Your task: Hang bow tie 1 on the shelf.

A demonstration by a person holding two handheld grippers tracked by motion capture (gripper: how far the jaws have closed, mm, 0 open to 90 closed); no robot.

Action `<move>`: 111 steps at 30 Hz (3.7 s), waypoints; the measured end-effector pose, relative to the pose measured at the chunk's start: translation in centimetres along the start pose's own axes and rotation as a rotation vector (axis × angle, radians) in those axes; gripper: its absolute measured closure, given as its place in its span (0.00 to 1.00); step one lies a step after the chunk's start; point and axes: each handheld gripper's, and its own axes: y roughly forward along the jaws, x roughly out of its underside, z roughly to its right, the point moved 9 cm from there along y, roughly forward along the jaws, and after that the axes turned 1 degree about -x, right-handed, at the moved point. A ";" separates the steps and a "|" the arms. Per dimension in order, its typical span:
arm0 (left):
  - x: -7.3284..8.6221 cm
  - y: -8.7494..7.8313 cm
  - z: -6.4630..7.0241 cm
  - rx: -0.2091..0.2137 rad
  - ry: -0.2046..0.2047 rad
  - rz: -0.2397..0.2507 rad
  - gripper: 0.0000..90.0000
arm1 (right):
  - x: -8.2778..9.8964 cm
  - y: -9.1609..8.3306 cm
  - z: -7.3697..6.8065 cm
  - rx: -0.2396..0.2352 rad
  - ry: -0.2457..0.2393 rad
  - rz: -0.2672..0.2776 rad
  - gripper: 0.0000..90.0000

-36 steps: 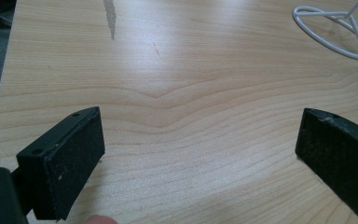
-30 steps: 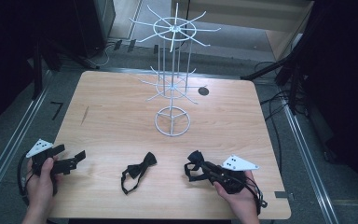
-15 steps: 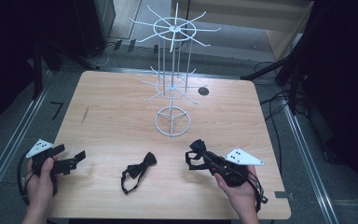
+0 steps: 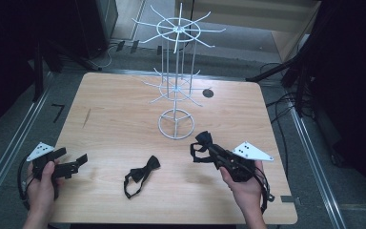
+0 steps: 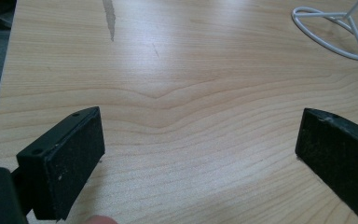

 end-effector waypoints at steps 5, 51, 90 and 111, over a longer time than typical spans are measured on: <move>0.0 0.0 0.0 0.000 0.000 0.000 0.02 | -1.0 0.4 0.0 0.001 0.004 0.019 0.86; 0.0 0.0 0.1 0.006 0.009 0.006 0.02 | -6.6 0.6 1.1 0.062 0.039 0.123 0.86; 0.0 0.0 0.3 0.011 0.016 0.007 0.02 | -10.4 0.6 1.4 0.073 0.032 0.184 0.86; 0.0 0.0 0.2 0.013 0.014 0.005 0.02 | -11.1 3.3 1.9 0.079 0.055 0.164 0.86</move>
